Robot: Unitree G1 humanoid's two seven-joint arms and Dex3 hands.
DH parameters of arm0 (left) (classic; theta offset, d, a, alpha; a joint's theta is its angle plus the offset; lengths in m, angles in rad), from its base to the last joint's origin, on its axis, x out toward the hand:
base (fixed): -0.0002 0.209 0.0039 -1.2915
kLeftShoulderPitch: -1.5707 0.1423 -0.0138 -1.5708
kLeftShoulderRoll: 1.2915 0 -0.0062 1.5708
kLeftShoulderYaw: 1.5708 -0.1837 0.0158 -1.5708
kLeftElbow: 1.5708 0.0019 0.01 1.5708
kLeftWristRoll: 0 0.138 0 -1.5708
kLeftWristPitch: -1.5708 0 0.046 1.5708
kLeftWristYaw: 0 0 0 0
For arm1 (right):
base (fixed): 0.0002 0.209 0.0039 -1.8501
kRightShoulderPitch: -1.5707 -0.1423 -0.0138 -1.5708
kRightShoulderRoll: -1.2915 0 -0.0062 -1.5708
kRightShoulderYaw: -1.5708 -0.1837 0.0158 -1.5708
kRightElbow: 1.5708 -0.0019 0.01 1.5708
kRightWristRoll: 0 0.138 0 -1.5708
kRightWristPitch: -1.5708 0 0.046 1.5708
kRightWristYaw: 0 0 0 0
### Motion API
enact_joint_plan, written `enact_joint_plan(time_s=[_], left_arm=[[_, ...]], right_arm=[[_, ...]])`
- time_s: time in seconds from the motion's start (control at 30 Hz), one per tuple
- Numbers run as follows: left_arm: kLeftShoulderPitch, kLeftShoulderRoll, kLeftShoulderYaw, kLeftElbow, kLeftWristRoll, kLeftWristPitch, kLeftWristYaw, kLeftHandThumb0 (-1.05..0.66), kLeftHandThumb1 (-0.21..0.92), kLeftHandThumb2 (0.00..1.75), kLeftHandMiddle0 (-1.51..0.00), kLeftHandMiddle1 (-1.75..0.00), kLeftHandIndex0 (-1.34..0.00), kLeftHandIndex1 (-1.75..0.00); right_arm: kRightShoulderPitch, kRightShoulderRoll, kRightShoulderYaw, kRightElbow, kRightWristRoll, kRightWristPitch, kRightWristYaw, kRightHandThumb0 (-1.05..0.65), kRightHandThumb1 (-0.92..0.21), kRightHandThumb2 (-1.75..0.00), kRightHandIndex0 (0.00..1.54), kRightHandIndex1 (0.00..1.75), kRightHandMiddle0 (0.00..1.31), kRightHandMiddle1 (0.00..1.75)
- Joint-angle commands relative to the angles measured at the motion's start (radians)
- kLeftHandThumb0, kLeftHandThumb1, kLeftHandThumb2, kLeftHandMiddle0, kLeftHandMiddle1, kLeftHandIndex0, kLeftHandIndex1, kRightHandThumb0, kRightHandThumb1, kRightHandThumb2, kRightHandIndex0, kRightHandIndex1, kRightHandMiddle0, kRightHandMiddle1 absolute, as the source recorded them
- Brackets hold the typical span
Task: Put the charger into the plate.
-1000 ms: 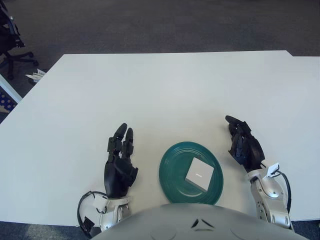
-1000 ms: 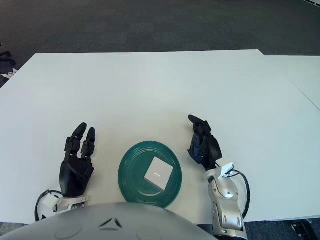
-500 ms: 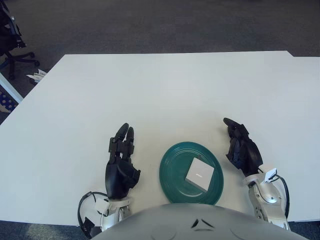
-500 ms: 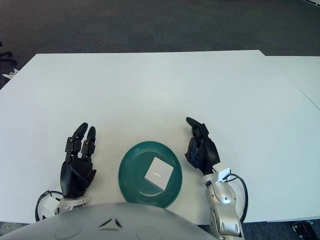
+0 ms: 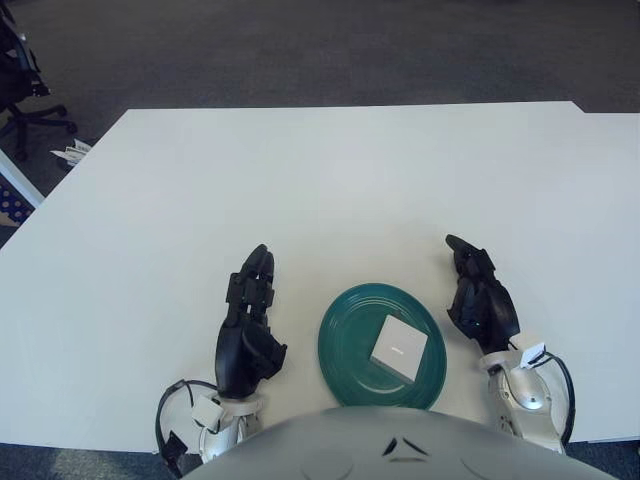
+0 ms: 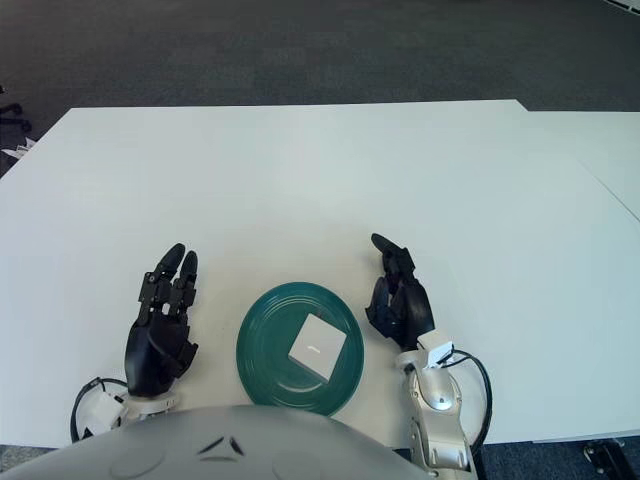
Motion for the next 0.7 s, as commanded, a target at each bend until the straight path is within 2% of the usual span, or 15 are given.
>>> enact_joint_plan(time_s=[0.0,0.33,0.43,0.67], left_arm=[[-0.006,0.025,0.024,0.059,-0.001,0.041,0.001,-1.02,0.92,1.10,-0.16,-0.01,0.00,-0.40],[-0.010,0.001,0.022,0.059,-0.053,0.064,-0.008,-1.01,0.92,1.09,-0.17,-0.01,0.00,-0.39],[-0.022,-0.011,0.024,0.080,-0.064,0.048,-0.016,-1.02,0.92,1.08,-0.16,-0.01,0.00,-0.39],[-0.068,-0.010,0.038,0.166,-0.088,-0.054,-0.088,-1.02,0.92,1.06,-0.17,-0.01,0.00,-0.38]], right_arm=[[0.038,0.022,0.018,0.101,0.007,0.030,0.015,-0.96,-0.92,-0.96,0.25,0.02,0.00,0.62],[0.040,0.051,0.013,0.140,0.042,-0.043,0.023,-0.95,-0.92,-1.00,0.24,0.01,0.00,0.52],[0.040,0.053,0.012,0.151,0.055,-0.068,0.037,-0.96,-0.92,-1.02,0.22,0.00,0.00,0.46],[0.046,0.056,0.013,0.154,0.078,-0.092,0.073,-0.98,-0.92,-1.04,0.17,0.00,0.00,0.34]])
